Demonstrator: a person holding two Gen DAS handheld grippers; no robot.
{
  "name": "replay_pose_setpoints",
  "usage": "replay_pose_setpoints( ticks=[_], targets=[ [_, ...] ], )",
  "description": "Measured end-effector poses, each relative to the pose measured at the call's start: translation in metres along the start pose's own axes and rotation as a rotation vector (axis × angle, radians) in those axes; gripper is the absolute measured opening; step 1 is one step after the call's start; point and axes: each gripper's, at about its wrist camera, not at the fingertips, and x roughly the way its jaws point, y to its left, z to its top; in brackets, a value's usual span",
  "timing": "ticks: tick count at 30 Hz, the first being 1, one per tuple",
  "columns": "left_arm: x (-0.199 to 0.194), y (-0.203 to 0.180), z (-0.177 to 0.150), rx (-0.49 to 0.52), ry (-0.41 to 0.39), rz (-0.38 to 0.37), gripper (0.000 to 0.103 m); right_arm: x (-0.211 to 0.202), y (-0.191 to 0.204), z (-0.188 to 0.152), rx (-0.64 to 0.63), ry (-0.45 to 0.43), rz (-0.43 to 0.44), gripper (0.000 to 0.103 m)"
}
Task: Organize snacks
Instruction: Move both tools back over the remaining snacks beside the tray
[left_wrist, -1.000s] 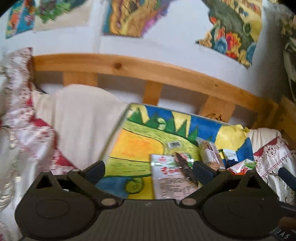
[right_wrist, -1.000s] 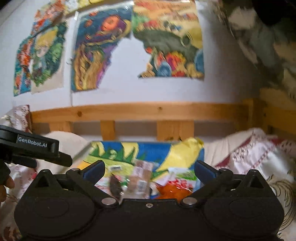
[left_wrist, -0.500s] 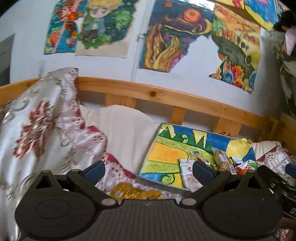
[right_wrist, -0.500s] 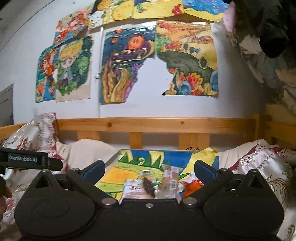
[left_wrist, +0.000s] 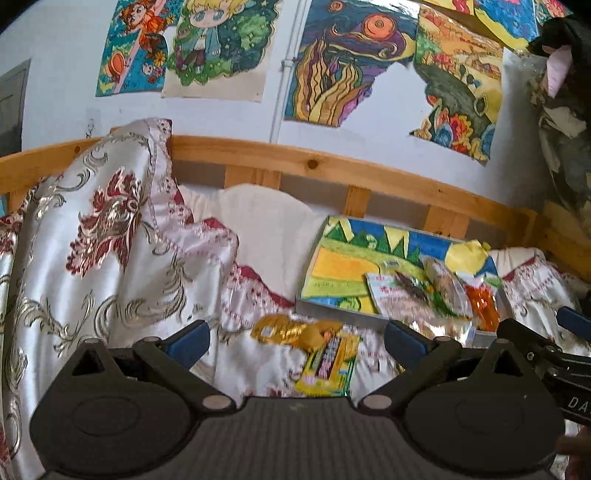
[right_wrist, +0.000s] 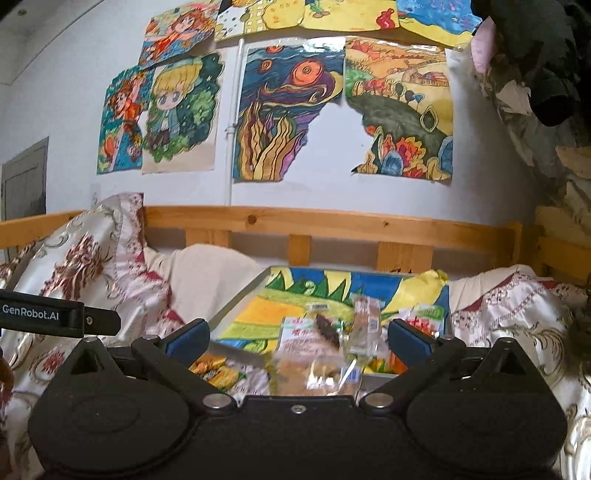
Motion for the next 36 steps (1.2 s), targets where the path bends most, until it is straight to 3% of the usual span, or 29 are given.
replay_pose_setpoints(
  ticks=[9,19,26,36],
  targets=[
    [-0.014,0.013,-0.019,0.062,0.043,-0.027,0.102,-0.020,0.014,-0.014,-0.004,0.064,-0.007,0.102],
    [-0.012,0.032,-0.029,0.018,0.104,-0.010,0.102,-0.032,0.025,-0.032,0.016,0.158,-0.013,0.102],
    [-0.006,0.031,-0.038,0.041,0.165,-0.002,0.102,-0.026,0.026,-0.038,0.013,0.201,-0.015,0.102],
    [-0.004,0.026,-0.041,0.061,0.178,-0.005,0.102,-0.019,0.023,-0.041,0.025,0.246,-0.021,0.102]
  ],
)
